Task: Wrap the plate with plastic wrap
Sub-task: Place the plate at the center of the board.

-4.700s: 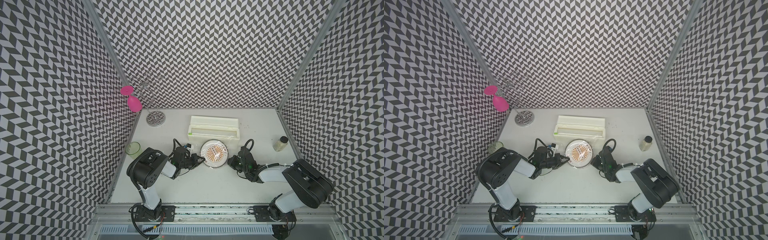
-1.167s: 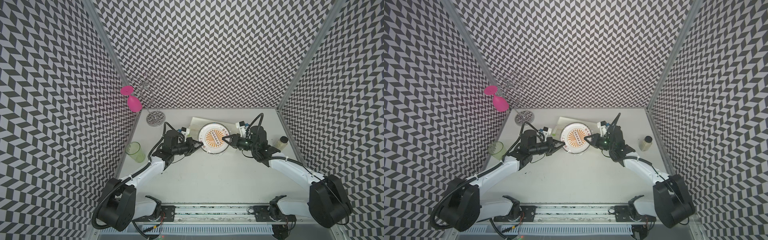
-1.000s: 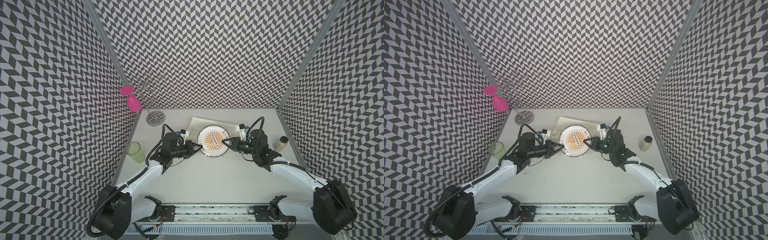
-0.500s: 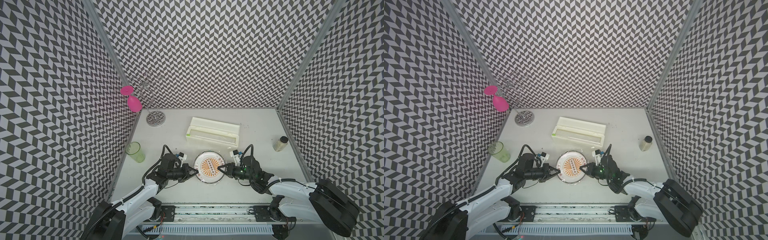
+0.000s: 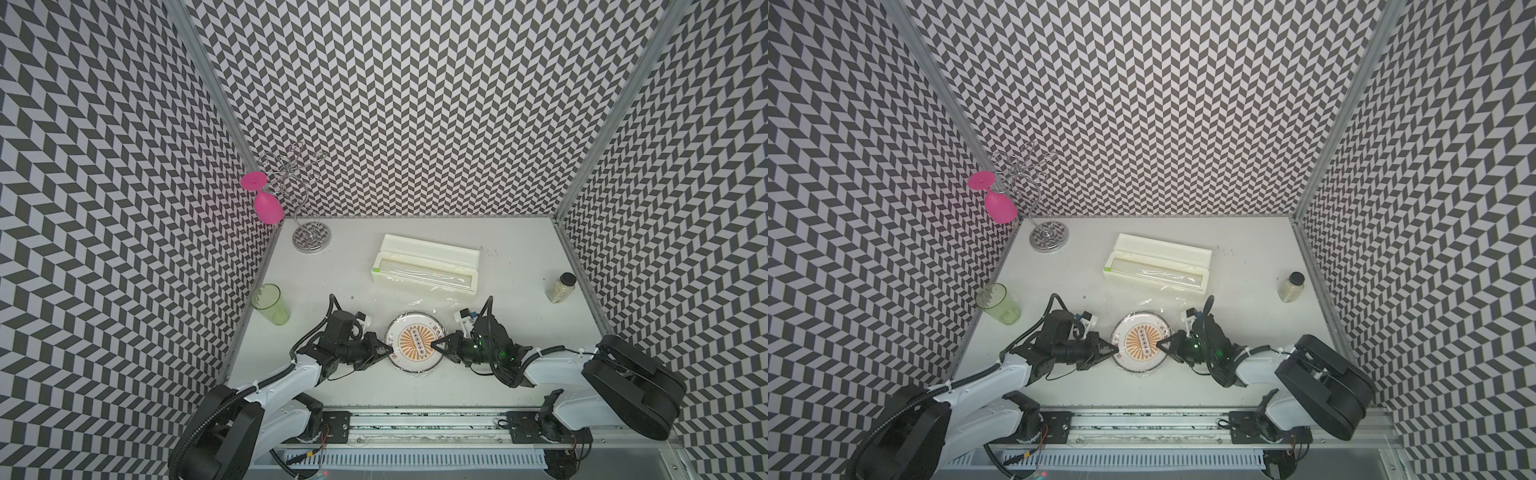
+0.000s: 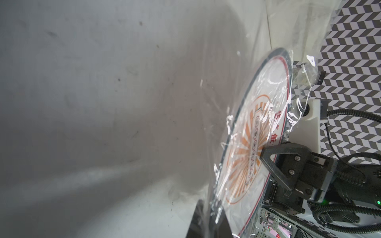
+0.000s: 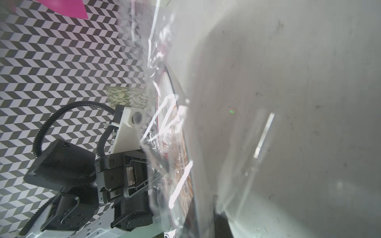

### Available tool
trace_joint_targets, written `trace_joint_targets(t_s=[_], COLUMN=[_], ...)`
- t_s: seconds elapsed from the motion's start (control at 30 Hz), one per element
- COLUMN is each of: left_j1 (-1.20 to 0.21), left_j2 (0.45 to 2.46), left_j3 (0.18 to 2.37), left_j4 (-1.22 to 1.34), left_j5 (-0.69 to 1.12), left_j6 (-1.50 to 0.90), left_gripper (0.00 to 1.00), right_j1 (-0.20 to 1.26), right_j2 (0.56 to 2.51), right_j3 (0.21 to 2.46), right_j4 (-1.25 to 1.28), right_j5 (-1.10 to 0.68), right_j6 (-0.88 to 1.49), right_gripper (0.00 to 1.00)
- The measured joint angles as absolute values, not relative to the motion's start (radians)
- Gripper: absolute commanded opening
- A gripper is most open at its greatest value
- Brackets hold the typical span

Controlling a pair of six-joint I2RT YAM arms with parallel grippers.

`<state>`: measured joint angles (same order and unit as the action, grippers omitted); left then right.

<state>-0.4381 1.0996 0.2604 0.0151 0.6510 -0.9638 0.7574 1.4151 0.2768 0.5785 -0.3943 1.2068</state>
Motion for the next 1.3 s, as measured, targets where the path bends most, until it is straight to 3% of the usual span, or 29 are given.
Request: trace_joint_targets(t_s=[0.23, 0.47, 0.77, 0.9, 1.17, 1.3], left_j1=[-0.432, -0.431, -0.439, -0.439, -0.403, -0.332], left_j2=[1.155, 1.187, 1.29, 1.296, 1.296, 1.282], left_j3=[0.245, 0.244, 0.294, 0.315, 0.399, 0.538], left_j4=[0.039, 0.076, 0.12, 0.102, -0.038, -0.181], left_j5=[0.591, 0.596, 0.608, 0.602, 0.56, 0.548], left_j6=[-0.901, -0.871, -0.841, -0.826, -0.77, -0.699], left_gripper=[0.0, 0.0, 0.02, 0.12, 0.5, 0.59], right_j1=[0.743, 0.695, 0.579, 0.58, 0.59, 0.606], right_j2=[1.422, 1.35, 1.283, 1.328, 1.514, 1.6], right_j3=[0.299, 0.358, 0.654, 0.867, 1.181, 1.298], right_j4=[0.41, 0.236, -0.223, -0.32, -0.377, -0.377], right_j5=[-0.343, -0.316, -0.179, -0.142, -0.134, -0.147], right_j6=[1.172, 1.068, 0.71, 0.537, 0.337, 0.291], right_gripper=[0.27, 0.56, 0.62, 0.6, 0.6, 0.6])
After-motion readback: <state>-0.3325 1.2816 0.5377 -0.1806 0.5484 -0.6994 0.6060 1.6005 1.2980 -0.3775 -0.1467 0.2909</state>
